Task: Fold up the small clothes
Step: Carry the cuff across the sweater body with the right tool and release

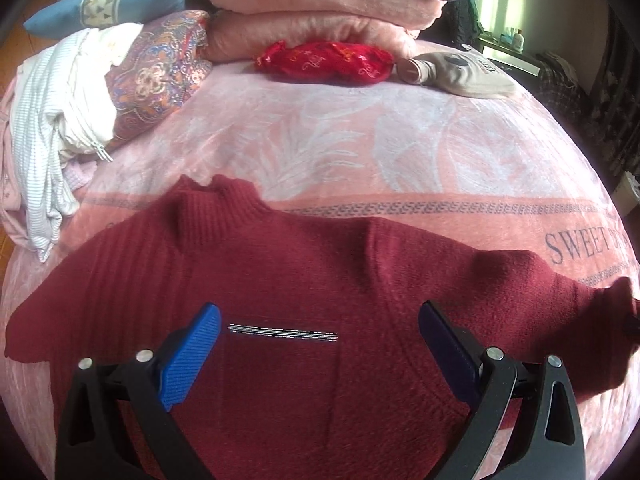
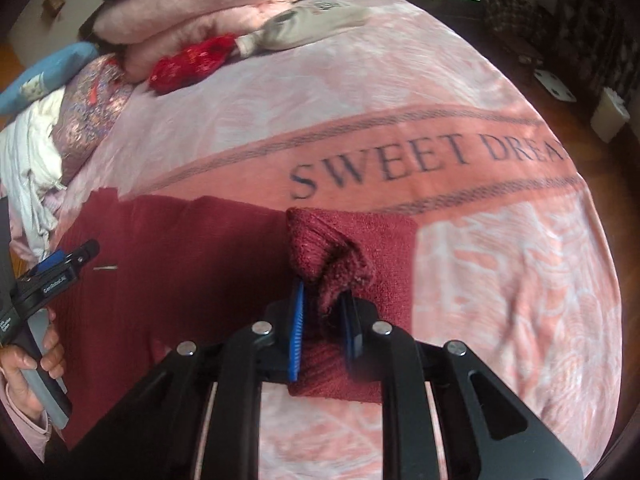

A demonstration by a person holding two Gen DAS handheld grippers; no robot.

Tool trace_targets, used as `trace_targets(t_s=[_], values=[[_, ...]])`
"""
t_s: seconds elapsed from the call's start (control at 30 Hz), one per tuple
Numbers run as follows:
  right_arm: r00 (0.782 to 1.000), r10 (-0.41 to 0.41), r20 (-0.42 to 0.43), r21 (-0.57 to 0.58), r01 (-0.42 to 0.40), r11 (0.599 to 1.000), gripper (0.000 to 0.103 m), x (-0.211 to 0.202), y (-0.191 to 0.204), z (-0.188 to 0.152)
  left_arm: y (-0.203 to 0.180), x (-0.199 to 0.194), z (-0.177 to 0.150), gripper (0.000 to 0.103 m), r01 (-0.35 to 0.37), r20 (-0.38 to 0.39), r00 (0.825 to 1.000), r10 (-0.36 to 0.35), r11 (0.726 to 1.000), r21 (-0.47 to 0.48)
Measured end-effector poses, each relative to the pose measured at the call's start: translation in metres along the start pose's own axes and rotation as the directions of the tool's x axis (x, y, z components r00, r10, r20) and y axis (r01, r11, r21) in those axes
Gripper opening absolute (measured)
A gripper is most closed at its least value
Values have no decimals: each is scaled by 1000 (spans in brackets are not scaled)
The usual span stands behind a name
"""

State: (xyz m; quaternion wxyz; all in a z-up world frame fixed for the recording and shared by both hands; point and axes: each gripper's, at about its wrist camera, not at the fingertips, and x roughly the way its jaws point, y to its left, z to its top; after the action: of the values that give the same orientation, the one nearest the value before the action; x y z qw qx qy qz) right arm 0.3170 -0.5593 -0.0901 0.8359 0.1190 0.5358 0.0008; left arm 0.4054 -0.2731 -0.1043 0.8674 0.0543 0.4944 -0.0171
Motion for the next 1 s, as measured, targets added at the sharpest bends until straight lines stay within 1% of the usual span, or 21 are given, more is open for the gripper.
trace_targets(t_s=[0.1,0.13,0.17,0.2,0.23,0.27,0.3,0.33,0.43,0.5,0.53,0.6,0.63,0.67,0.7,0.77,0.8,0.87,0.9,0.97,1.0], values=[[1000,29,-7,-92,-30,995,15,19,61,4,10,-3,1,99,1,2,1000,-1,1000,-6],[999,52,-16,-109,-53,993,15,25,76,4,12,-4,2,99,1,2,1000,-1,1000,-8],[995,96,-39,-128,-100,987,20,31,91,3,16,-4,2,99,0,1,1000,0,1000,-11],[991,122,-58,-135,-129,982,35,36,101,2,17,-4,1,99,2,-2,1000,-2,1000,-12],[987,146,-66,-131,-154,979,41,37,109,0,18,-3,0,99,5,-7,1000,-5,1000,-11],[980,188,-69,-127,-195,972,44,36,113,-2,18,-1,-1,99,12,-15,1000,-12,1000,-9],[972,226,-68,-115,-232,966,47,34,113,-4,18,0,-2,99,21,-22,1000,-21,1000,-9],[968,246,-53,-95,-250,964,47,28,108,-6,18,1,-3,99,34,-29,999,-34,999,-7],[966,256,-13,-48,-257,965,47,11,86,-12,9,3,-11,99,97,-57,994,-97,995,7],[973,229,1,-15,-229,973,47,5,64,-18,-3,3,-18,99,171,-85,982,-170,985,13],[978,209,4,-3,-209,978,47,4,55,-20,-12,4,-21,99,220,-112,970,-218,975,12],[987,161,7,19,-161,987,49,3,35,-31,-24,9,-25,99,263,-166,951,-260,965,-2],[988,154,6,23,-154,988,49,4,28,-37,-28,13,-27,99,270,-195,944,-268,963,-15],[987,158,1,27,-158,987,49,5,22,-43,-33,18,-31,99,244,-228,943,-242,970,-21],[986,165,-4,31,-165,986,49,6,18,-49,-36,21,-35,99,201,-245,949,-199,979,-17],[985,171,-15,30,-171,985,49,9,11,-61,-36,23,-44,99,144,-255,956,-143,990,-15],[985,174,-18,30,-173,984,49,11,9,-67,-36,24,-47,99,136,-262,955,-135,991,-14],[982,187,-23,36,-186,982,49,15,5,-74,-37,27,-51,99,165,-283,945,-166,986,-28],[981,191,-24,43,-190,981,49,17,3,-77,-40,30,-53,99,191,-291,937,-194,981,-39],[978,206,-29,59,-204,977,49,21,-1,-82,-46,32,-53,98,232,-285,928,-240,971,-64],[977,212,-32,61,-210,976,49,23,-1,-84,-50,34,-52,96,250,-288,922,-259,966,-68]])
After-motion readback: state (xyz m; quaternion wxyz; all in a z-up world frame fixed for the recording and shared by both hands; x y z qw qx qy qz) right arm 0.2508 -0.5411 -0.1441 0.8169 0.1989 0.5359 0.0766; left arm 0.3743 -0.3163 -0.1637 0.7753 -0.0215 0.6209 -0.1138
